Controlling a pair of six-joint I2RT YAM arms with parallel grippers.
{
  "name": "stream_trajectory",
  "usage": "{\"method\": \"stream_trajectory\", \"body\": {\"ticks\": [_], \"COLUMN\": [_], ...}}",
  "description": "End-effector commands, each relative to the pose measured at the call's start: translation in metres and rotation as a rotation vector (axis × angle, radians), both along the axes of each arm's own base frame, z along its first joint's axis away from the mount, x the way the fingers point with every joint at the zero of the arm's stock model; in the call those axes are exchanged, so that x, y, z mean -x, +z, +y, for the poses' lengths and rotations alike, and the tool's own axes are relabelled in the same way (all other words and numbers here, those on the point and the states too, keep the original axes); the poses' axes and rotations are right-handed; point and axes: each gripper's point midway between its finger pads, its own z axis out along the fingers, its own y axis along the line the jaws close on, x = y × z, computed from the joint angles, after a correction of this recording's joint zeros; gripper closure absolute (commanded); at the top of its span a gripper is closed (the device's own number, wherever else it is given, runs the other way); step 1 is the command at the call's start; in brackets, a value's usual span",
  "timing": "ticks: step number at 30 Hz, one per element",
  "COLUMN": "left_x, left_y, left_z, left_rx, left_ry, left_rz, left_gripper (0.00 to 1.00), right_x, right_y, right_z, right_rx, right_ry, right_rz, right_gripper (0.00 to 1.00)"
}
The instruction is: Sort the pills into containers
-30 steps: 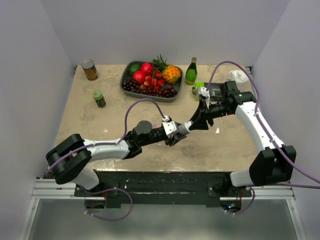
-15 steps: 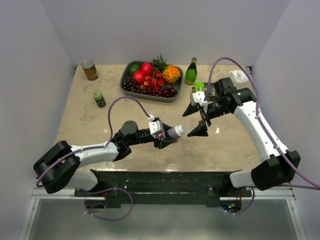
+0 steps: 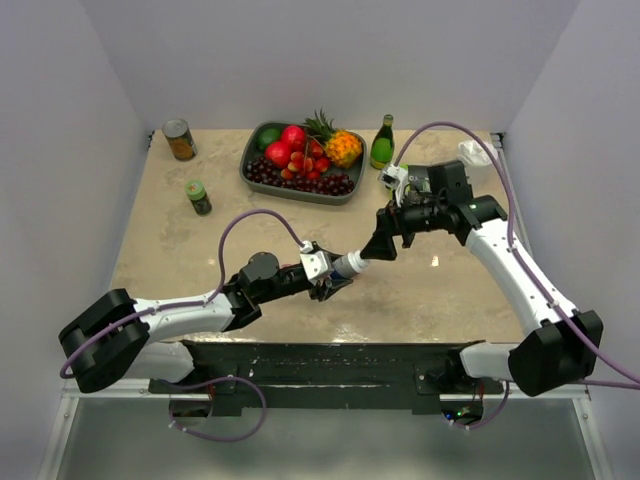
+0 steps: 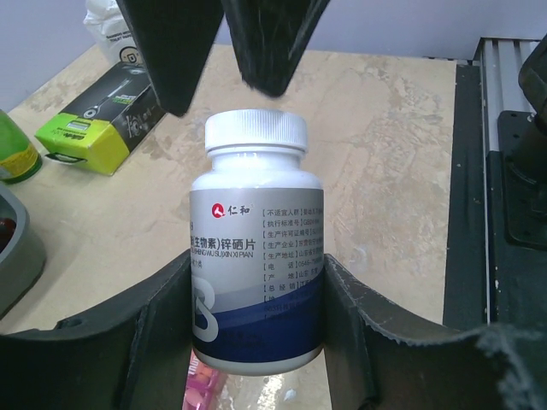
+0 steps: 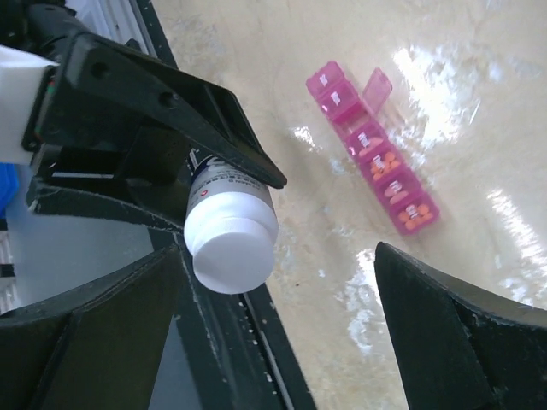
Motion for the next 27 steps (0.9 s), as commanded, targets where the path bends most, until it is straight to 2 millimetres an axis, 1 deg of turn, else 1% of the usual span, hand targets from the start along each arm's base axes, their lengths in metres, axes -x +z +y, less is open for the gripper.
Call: {"method": "stream_trajectory", "body": {"ticks": [1,3,4,6,7,9,10,11,13,14,15,16,17,18,19,20,21,22,24,25,26,27], "left_x": [-0.008,-0.009,-0.009,-0.010,-0.010,-0.010,-0.010,-0.010,-0.008,-0.009,-0.005,-0.002,-0.004,0.007,0.009,0.013,0.021,0.025,0.035,0.035,0.037,0.040], "left_y": [0.018,0.018,0.018,0.016,0.016,0.016,0.016,0.015,0.013,0.010,0.011,0.009,0.010,0.009,0.010,0.008,0.009,0.009,0.008,0.014,0.009,0.010], "left_z": [-0.001,0.000,0.000,0.000,0.001,0.001,0.001,0.001,0.001,0.003,0.002,0.001,0.004,0.002,0.003,0.004,0.003,0.003,-0.001,-0.004,-0.003,-0.003], "left_rx": [0.052,0.052,0.052,0.048,0.047,0.047,0.047,0.045,0.037,0.028,0.029,0.025,0.027,0.034,0.039,0.035,0.034,0.030,0.006,0.007,-0.015,-0.018], "left_ry": [0.036,0.043,0.045,0.048,0.051,0.051,0.051,0.051,0.045,0.046,0.019,-0.004,-0.015,-0.087,-0.110,-0.133,-0.184,-0.208,-0.279,-0.298,-0.312,-0.336], "left_rz": [-0.055,-0.051,-0.051,-0.049,-0.049,-0.048,-0.048,-0.046,-0.042,-0.034,-0.029,-0.018,-0.005,0.021,0.028,0.036,0.035,0.037,0.061,0.058,0.077,0.079], "left_gripper": [1.00,1.00,1.00,1.00,1.00,1.00,1.00,1.00,1.00,1.00,1.00,1.00,1.00,1.00,1.00,1.00,1.00,1.00,1.00,1.00,1.00,1.00], "right_x": [0.003,0.005,0.006,0.006,0.007,0.007,0.007,0.008,0.019,0.022,0.024,0.039,0.041,0.044,0.065,0.068,0.070,0.080,0.081,0.081,0.079,0.076], "right_y": [-0.014,-0.017,-0.017,-0.019,-0.019,-0.019,-0.019,-0.016,-0.014,-0.006,-0.010,-0.012,-0.006,-0.008,-0.014,-0.010,-0.012,-0.014,-0.013,-0.010,-0.013,-0.013], "right_z": [0.013,0.015,0.017,0.019,0.021,0.023,0.024,0.025,0.028,0.029,0.030,0.026,0.027,0.026,0.024,0.024,0.025,0.025,0.027,0.027,0.024,0.024], "right_rx": [0.015,0.015,0.013,0.012,0.010,0.009,0.007,-0.004,-0.025,-0.038,-0.028,-0.014,-0.010,0.000,0.030,0.032,0.035,0.042,0.046,0.050,0.069,0.076], "right_ry": [-0.071,-0.065,-0.059,-0.048,-0.041,-0.023,-0.015,0.005,0.089,0.129,0.213,0.267,0.319,0.428,0.511,0.573,0.664,0.725,0.820,0.845,0.877,0.911], "right_rz": [0.123,0.141,0.147,0.162,0.163,0.161,0.161,0.151,0.149,0.131,0.060,0.090,0.044,-0.081,-0.037,-0.096,-0.200,-0.203,-0.339,-0.401,-0.460,-0.538], "right_gripper": [0.04,0.09,0.15,0.21,0.29,0.38,0.56,0.66,0.82,0.92,0.96,0.98,1.00,1.00,1.00,1.00,1.00,1.00,1.00,1.00,1.00,1.00]}}
